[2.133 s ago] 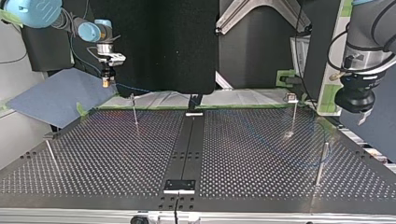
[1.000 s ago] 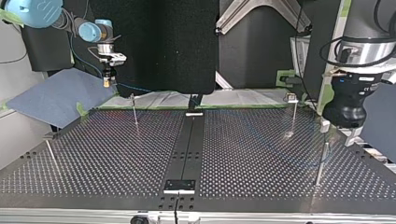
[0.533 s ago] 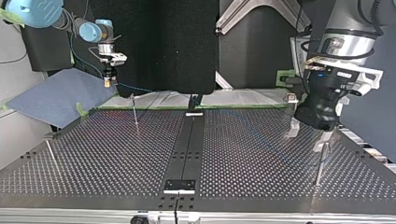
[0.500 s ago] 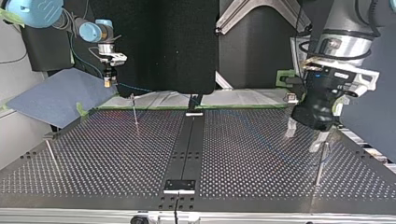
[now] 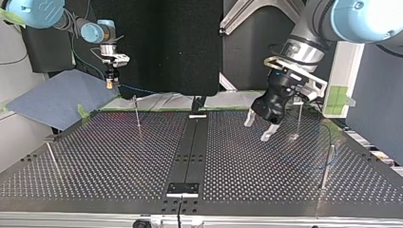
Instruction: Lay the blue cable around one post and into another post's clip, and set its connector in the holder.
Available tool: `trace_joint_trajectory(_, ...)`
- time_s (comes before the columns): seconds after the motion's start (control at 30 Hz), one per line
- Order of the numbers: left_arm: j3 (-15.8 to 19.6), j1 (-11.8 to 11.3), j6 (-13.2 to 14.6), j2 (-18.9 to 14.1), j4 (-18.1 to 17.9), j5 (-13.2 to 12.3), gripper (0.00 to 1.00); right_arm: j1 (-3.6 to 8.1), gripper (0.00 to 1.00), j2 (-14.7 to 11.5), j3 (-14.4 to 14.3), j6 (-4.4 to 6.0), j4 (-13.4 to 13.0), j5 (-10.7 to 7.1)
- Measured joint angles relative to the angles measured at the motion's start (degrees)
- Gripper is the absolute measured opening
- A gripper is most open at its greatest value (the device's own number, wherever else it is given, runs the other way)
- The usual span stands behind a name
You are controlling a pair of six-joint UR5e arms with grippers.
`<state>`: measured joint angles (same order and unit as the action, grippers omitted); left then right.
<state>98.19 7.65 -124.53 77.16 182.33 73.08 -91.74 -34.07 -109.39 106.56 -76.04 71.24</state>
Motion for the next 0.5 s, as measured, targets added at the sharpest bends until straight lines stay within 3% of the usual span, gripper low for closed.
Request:
trace_joint_trajectory(0.23,4.0,4.1,-0.9,1.5,-4.1,1.7,0.99,-0.28,0.0,0.0,0.0,-0.02,-0.1,0.03)
trace_joint_trajectory(0.5,8.0,8.0,0.9,5.0,-8.1,2.0,0.99,-0.39,0.0,0.0,0.0,-0.05,-0.1,-0.03)
